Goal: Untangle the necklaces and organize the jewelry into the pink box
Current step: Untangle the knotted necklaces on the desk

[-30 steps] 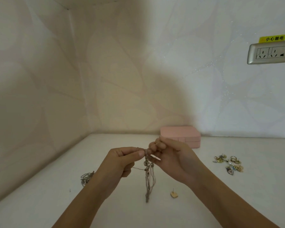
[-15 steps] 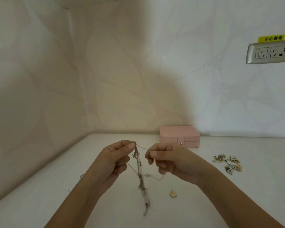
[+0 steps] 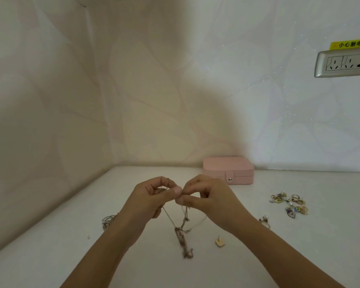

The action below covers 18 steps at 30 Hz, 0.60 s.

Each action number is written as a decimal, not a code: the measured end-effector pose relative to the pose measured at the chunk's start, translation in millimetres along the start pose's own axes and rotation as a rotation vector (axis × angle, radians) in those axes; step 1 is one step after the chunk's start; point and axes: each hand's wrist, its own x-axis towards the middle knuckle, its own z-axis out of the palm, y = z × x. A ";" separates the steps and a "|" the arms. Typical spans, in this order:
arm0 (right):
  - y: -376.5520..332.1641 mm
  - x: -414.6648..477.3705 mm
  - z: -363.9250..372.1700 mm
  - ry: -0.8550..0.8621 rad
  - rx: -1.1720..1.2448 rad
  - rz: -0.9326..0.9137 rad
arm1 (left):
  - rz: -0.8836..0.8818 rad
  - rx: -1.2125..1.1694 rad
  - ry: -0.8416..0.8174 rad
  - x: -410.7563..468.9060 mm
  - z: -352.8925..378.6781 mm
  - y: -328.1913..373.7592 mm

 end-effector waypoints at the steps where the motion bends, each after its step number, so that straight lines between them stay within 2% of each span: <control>1: -2.9 0.0 -2.8 -0.013 0.041 0.022 | 0.010 0.009 0.035 0.7 -0.7 -0.5; 5: -6.5 -1.3 -11.0 -0.070 0.132 0.096 | 0.019 0.053 0.112 0.3 -2.6 1.9; 10: -0.1 1.0 -11.0 0.026 0.088 0.092 | 0.040 0.105 0.089 -2.3 -0.6 5.2; 14: 4.3 1.8 -12.1 0.082 -0.164 -0.012 | 0.020 0.181 0.099 0.0 -1.5 1.7; 16: 6.3 2.6 -17.3 0.048 -0.360 -0.054 | 0.038 0.245 0.093 2.0 -2.7 -3.3; 18: 6.1 3.3 -22.6 0.019 -0.435 -0.072 | 0.042 0.230 0.089 1.7 -0.2 -4.4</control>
